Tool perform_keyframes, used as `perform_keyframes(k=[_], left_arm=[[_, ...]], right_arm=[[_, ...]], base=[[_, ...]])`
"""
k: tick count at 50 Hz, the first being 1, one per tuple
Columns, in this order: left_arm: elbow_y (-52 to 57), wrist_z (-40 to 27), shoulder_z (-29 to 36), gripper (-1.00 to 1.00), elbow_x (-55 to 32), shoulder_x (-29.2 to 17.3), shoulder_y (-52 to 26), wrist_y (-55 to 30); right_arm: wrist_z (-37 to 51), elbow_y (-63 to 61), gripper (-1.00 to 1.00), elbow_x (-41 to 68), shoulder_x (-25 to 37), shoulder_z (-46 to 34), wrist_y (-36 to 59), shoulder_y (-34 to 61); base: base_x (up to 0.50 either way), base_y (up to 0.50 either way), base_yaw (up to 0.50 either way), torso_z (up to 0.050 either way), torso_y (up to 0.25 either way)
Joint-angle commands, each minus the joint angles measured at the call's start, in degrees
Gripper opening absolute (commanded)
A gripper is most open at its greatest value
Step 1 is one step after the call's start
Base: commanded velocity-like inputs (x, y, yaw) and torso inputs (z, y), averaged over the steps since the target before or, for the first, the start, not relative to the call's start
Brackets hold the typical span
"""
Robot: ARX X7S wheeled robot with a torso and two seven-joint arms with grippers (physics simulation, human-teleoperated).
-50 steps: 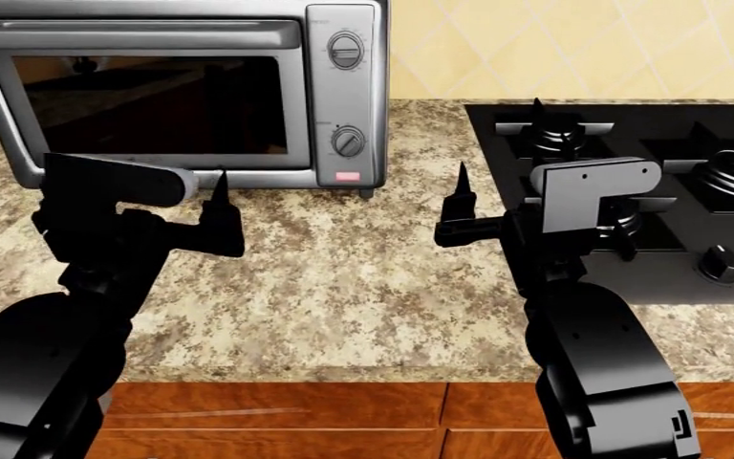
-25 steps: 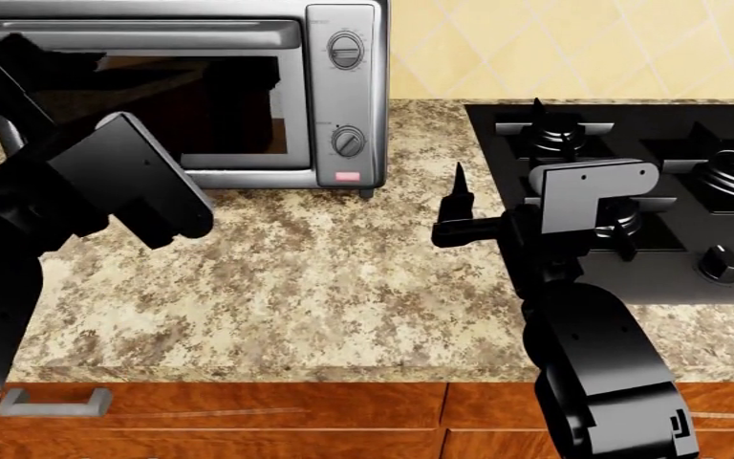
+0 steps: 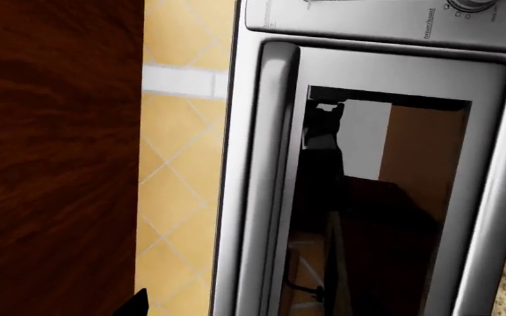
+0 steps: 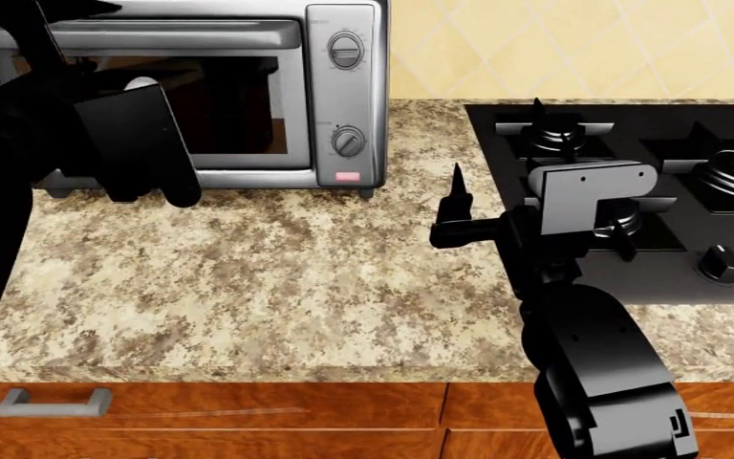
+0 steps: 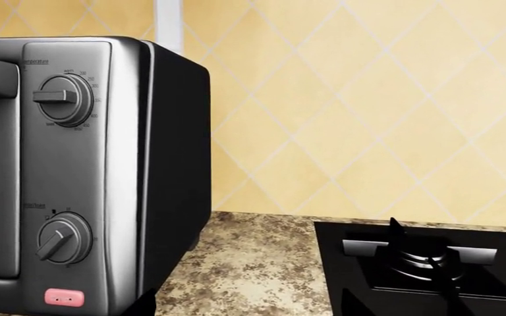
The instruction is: Open the toaster oven door.
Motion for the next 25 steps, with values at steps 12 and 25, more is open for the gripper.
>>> perform_keyframes(k=[12,25], left_arm=[[-15.6,2.2,5.9,1.0,3.4,6.6,-6.8,10.0],[-22.4,2.1,8.3,1.0,4.7,9.9,-8.7,14.2]], right_arm=[[0.6,-0.1,1.0,1.1,0.5,-0.1,0.0,0.4],[0.9,0.5,1.0,1.6,0.8,0.0,-0.5,0.3]], base=[[0.0,0.0,0.0,0.0,0.0],[0.0,0.0,0.0,0.0,0.0]])
